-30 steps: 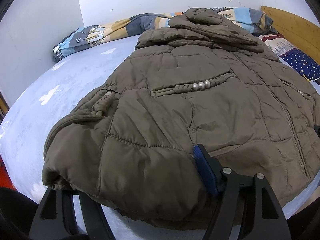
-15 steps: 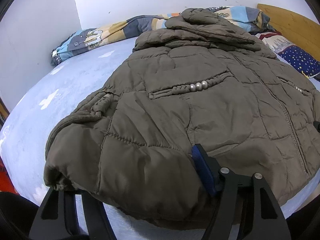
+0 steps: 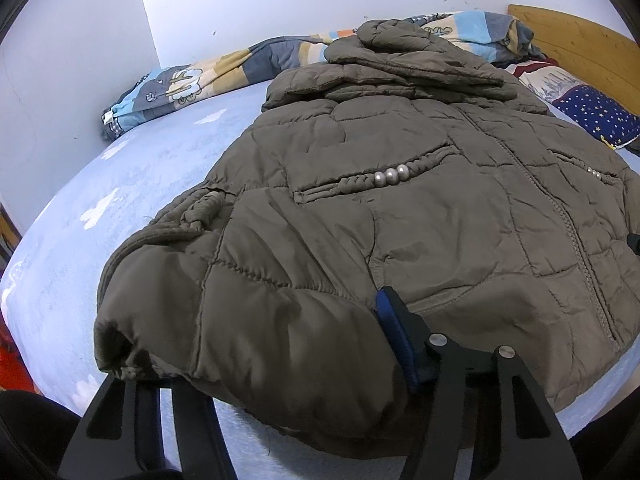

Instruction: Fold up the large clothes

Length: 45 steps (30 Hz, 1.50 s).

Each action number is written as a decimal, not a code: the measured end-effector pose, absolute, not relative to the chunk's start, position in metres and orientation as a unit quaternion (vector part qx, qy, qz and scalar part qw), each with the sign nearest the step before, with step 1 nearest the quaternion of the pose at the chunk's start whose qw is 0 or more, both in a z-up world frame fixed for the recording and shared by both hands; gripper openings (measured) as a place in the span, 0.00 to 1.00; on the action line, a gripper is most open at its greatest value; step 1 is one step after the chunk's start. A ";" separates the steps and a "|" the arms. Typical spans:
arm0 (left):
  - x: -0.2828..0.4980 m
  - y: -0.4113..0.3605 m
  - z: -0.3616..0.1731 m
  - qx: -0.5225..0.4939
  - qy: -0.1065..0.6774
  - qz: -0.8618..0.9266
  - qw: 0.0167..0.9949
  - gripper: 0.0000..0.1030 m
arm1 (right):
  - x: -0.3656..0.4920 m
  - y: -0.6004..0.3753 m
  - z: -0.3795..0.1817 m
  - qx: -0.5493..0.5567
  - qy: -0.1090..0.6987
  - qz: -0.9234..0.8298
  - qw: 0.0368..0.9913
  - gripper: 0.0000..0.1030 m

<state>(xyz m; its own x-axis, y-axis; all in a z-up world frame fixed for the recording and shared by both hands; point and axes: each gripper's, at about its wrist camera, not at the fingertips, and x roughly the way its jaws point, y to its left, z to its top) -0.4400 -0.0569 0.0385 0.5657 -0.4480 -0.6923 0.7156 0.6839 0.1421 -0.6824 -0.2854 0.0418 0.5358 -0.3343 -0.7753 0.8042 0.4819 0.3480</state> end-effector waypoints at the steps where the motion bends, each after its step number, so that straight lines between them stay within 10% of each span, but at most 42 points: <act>1: -0.440 -0.057 0.039 0.210 0.319 -0.338 0.860 0.57 | -0.682 -0.285 0.042 0.363 0.324 -0.357 0.798 0.23; 20: -0.447 -0.048 0.056 0.197 0.295 -0.360 0.863 0.28 | -0.692 -0.274 0.072 0.342 0.266 -0.352 0.830 0.17; 45: -0.446 -0.014 0.104 0.148 0.284 -0.369 0.873 0.24 | -0.714 -0.251 0.111 0.333 0.228 -0.321 0.857 0.16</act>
